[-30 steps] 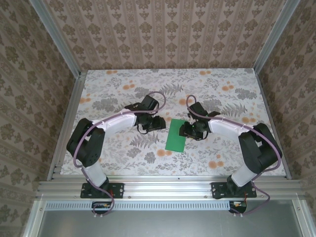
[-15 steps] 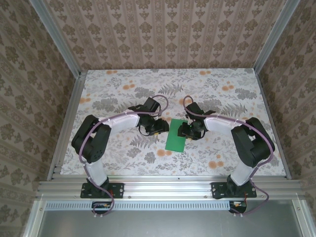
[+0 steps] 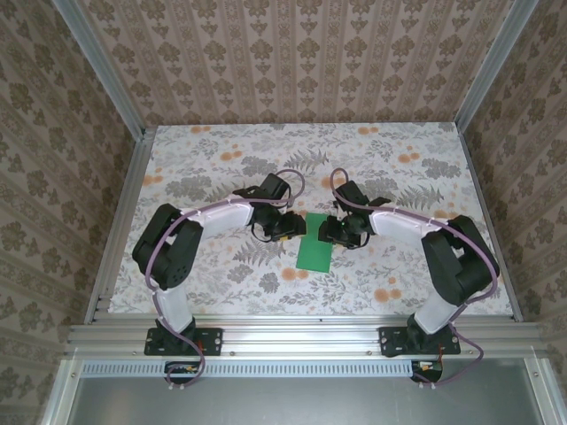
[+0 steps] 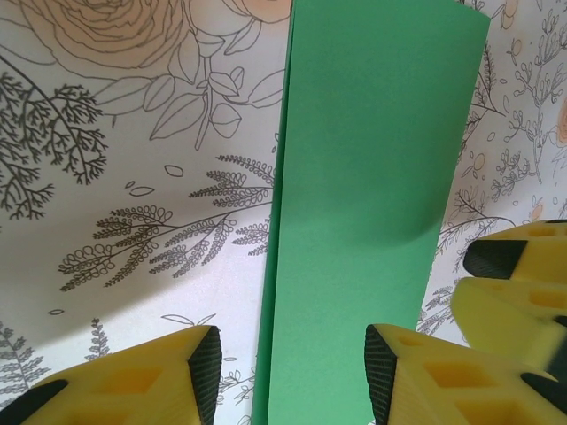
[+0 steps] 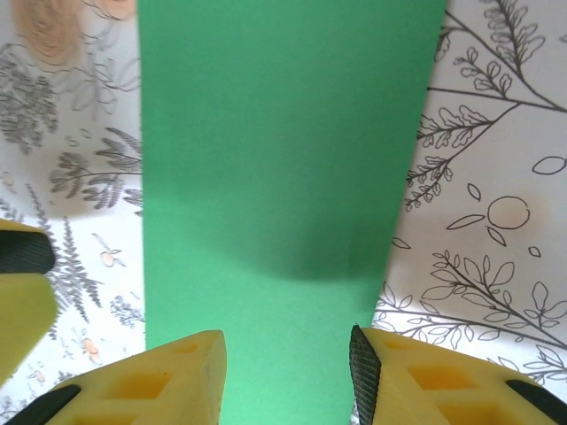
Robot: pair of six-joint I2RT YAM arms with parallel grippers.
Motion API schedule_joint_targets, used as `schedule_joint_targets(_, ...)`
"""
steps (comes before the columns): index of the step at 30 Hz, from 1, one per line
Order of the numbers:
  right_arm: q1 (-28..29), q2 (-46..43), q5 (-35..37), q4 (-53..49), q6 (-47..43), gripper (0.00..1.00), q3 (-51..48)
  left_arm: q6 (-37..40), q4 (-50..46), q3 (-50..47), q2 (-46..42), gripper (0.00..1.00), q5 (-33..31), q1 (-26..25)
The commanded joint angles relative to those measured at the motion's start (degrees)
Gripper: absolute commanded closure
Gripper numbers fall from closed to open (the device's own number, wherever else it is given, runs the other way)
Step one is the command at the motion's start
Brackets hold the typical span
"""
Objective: Fold a paper plane with a square sheet of paper (pick it up from the middle)
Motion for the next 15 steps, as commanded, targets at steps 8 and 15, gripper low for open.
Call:
schedule_joint_targets(8, -0.23, 3.38, -0.59, 0.98, 0.04, 0.56, -0.18, 0.32, -1.51, 2.14, 1.21, 0.51, 0.38, -0.14)
schedule_joint_targets(15, -0.91, 4.06, -1.26, 2.70, -0.04, 0.57, -1.92, 0.59, -1.47, 3.10, 2.69, 0.50, 2.26, -0.25)
